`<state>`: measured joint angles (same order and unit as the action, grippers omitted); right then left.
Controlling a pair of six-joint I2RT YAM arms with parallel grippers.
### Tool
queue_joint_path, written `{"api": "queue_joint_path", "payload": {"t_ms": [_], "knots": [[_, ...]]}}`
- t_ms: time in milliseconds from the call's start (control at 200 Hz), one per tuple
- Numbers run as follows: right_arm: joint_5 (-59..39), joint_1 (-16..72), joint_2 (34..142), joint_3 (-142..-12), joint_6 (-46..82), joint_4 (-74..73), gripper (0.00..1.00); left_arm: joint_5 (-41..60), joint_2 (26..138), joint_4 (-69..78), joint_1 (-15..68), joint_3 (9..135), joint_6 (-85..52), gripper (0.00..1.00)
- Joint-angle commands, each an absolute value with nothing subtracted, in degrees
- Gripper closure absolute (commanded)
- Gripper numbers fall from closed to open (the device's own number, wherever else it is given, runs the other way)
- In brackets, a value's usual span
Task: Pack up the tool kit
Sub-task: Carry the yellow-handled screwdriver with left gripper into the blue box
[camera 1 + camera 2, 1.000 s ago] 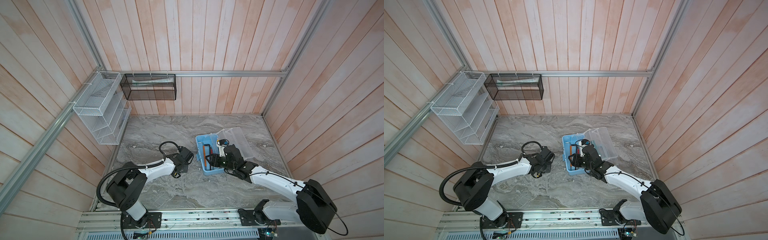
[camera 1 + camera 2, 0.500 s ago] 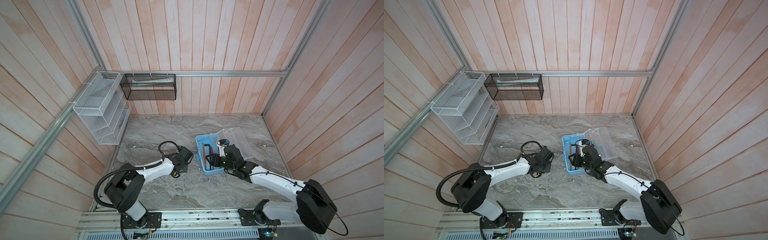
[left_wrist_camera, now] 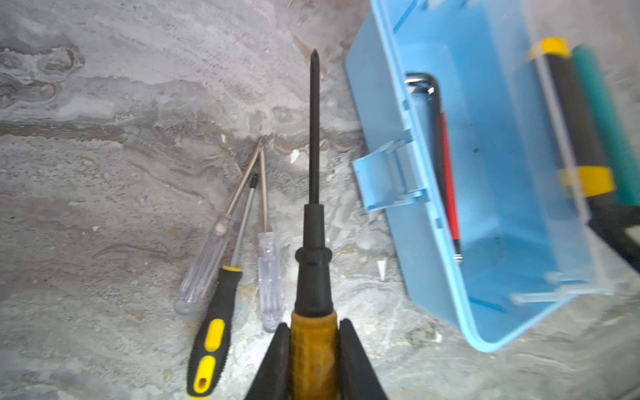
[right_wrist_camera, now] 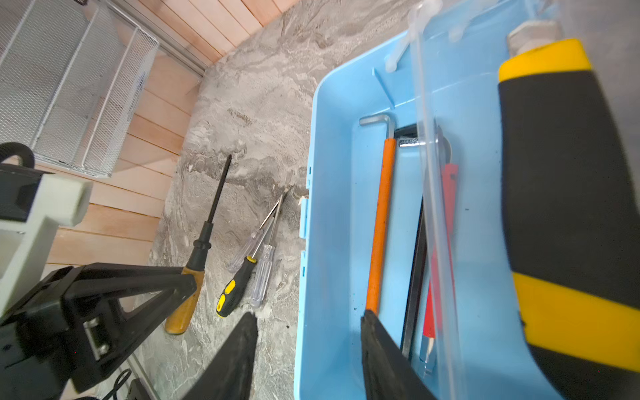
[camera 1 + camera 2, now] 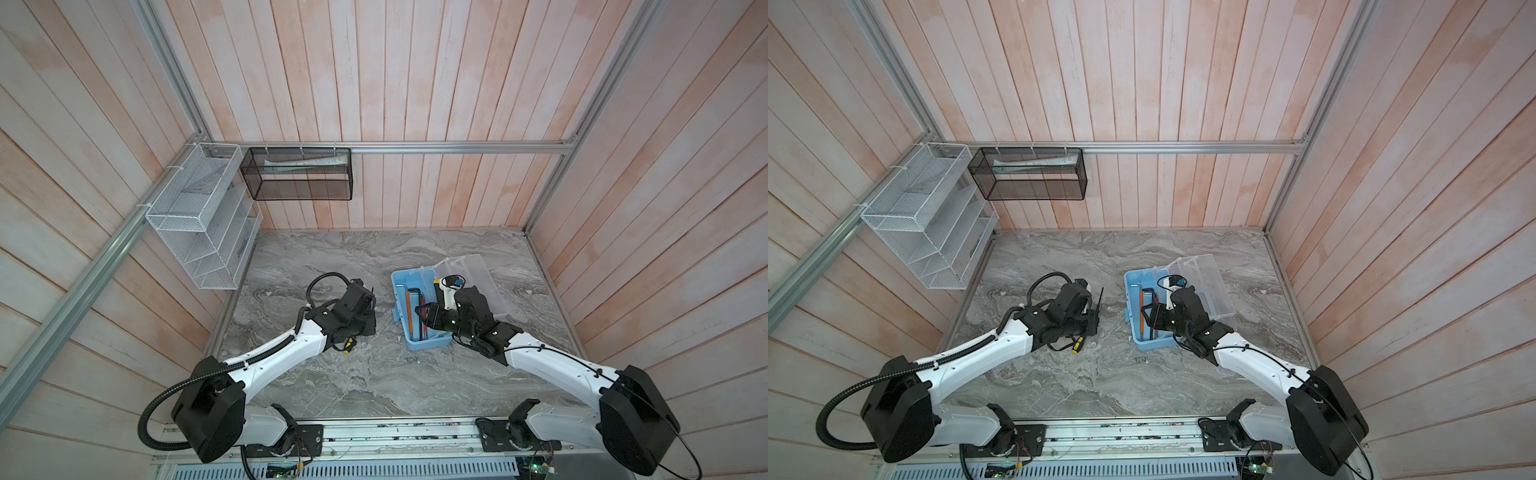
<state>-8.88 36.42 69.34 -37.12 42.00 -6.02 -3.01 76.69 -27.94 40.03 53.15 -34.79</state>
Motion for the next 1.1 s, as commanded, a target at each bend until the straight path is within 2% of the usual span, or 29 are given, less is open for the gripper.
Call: {"api": "queue_joint_path", "payload": {"t_ms": [0, 325, 730, 1095], "knots": [[-8.9, 34.7, 65.8, -39.2, 42.0, -4.7, 0.51, 2.2, 74.0, -21.8, 39.8, 55.5, -38.3, 0.84], [-6.3, 27.0, 55.3, -40.4, 40.3, 0.0, 0.51, 12.8, 84.9, -3.1, 41.2, 63.4, -43.3, 0.84], [-6.4, 16.7, 46.1, -41.0, 38.2, 5.5, 0.51, 10.7, 102.3, 10.2, 47.7, 77.9, -52.8, 0.84], [-9.9, 13.0, 43.5, -40.7, 36.9, 6.5, 0.51, 5.5, 109.7, 20.6, 50.9, 78.9, -62.8, 0.84]]}}
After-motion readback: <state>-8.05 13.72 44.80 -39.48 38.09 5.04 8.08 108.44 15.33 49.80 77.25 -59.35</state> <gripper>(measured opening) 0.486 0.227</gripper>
